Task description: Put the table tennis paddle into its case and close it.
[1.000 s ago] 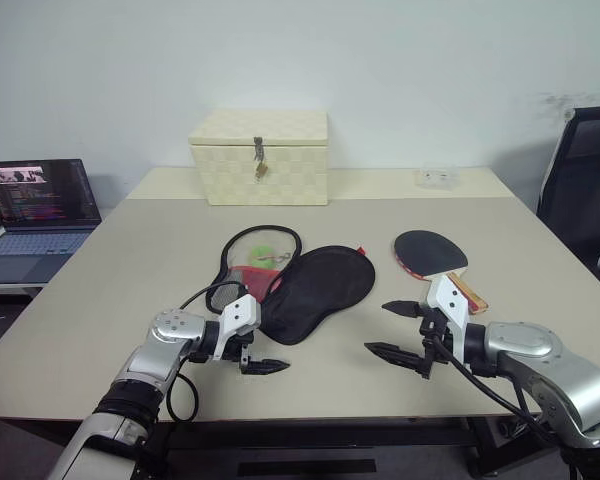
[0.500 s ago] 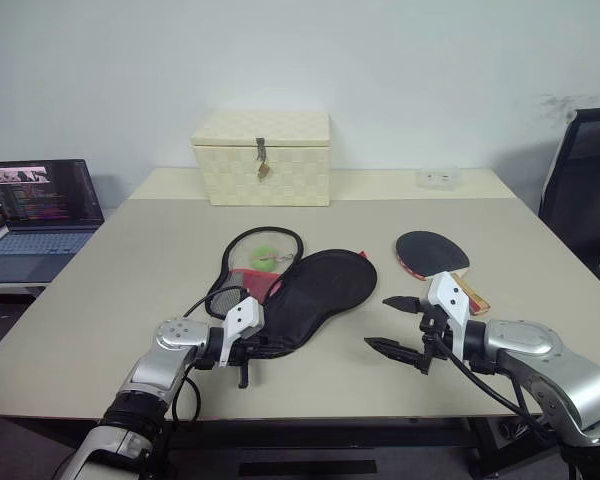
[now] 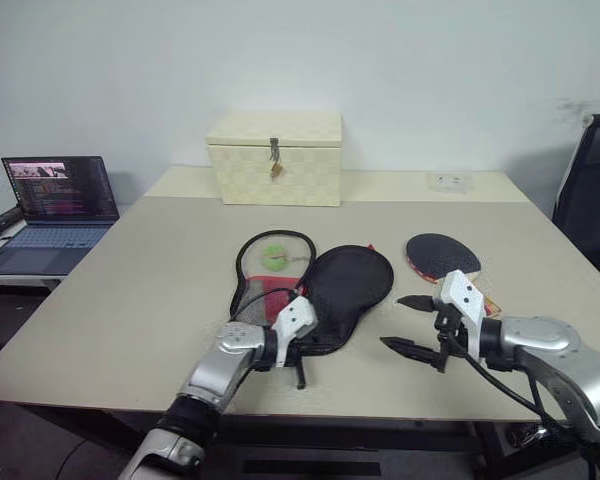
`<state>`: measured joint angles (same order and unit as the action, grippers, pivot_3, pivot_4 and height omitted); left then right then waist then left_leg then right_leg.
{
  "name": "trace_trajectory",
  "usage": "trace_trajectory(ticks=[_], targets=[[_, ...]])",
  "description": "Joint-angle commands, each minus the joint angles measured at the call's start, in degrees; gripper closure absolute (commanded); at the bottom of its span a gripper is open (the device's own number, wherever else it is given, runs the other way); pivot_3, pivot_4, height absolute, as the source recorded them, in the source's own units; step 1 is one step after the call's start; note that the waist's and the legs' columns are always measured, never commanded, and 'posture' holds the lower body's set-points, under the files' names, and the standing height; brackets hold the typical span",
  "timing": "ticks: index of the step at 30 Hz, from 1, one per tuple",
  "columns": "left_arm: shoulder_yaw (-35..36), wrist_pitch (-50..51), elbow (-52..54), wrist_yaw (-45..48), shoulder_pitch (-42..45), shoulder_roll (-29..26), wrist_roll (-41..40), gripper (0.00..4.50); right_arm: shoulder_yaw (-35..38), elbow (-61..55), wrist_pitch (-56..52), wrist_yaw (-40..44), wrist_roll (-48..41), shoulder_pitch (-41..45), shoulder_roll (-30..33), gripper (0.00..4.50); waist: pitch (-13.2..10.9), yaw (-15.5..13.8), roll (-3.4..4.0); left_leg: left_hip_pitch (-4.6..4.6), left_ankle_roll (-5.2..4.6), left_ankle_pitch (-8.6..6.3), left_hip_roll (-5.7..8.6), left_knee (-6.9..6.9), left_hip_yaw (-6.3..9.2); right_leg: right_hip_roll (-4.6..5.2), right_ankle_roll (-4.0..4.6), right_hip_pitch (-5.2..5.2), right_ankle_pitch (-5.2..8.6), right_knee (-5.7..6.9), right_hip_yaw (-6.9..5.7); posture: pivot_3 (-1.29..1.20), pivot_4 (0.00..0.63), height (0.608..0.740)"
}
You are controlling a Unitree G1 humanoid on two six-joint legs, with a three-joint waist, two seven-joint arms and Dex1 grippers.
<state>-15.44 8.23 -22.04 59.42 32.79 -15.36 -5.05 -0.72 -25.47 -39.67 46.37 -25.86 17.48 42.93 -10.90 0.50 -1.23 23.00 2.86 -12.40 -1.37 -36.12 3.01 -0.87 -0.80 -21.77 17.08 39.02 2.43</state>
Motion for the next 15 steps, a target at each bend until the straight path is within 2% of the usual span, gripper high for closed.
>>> trace_trajectory(ticks=[1, 7, 10, 15], targets=[[-1.33, -0.76, -3.88, -3.11, 3.51, 3.61, 1.74, 4.47, 2.51, -0.24, 1.53, 1.19, -0.26, -0.19, 1.56, 0.0, 0.0, 0.02, 0.0, 0.0, 0.0, 0.0, 0.07, 0.0, -0.02, -0.03, 0.0, -0.01, 0.0, -0.01, 0.01, 0.0, 0.15, 0.74], [-1.57, -1.56, -6.87, -4.74, 5.46, 6.79, 2.69, 4.47, 2.49, -0.65, 1.27, 1.08, -0.35, -0.16, 1.85, 0.0, 0.0, 0.3, 0.0, -0.01, 0.0, 0.0, 0.23, 0.05, 0.0, -0.06, 0.01, -0.03, 0.0, 0.01, 0.03, 0.0, 0.15, 0.74], [-0.84, 0.13, -3.42, -2.39, 3.93, 5.21, 1.0, 3.86, 2.28, -0.7, 0.8, 0.92, -0.6, 0.08, 1.62, 0.0, 0.0, 0.5, 0.0, -0.02, 0.0, 0.0, 0.28, 0.02, 0.02, -0.02, -0.01, 0.0, -0.01, 0.02, 0.02, 0.0, 0.15, 0.74], [2.3, 2.21, 4.15, -2.86, 1.19, 0.77, -0.91, 2.05, 1.85, -0.66, -1.37, -0.36, -1.87, 0.98, -0.02, 0.0, 0.0, 1.12, 0.0, -0.02, 0.0, 0.0, 0.26, 0.04, 0.03, 0.0, -0.01, -0.01, -0.01, 0.02, 0.03, 0.0, 0.15, 0.74]])
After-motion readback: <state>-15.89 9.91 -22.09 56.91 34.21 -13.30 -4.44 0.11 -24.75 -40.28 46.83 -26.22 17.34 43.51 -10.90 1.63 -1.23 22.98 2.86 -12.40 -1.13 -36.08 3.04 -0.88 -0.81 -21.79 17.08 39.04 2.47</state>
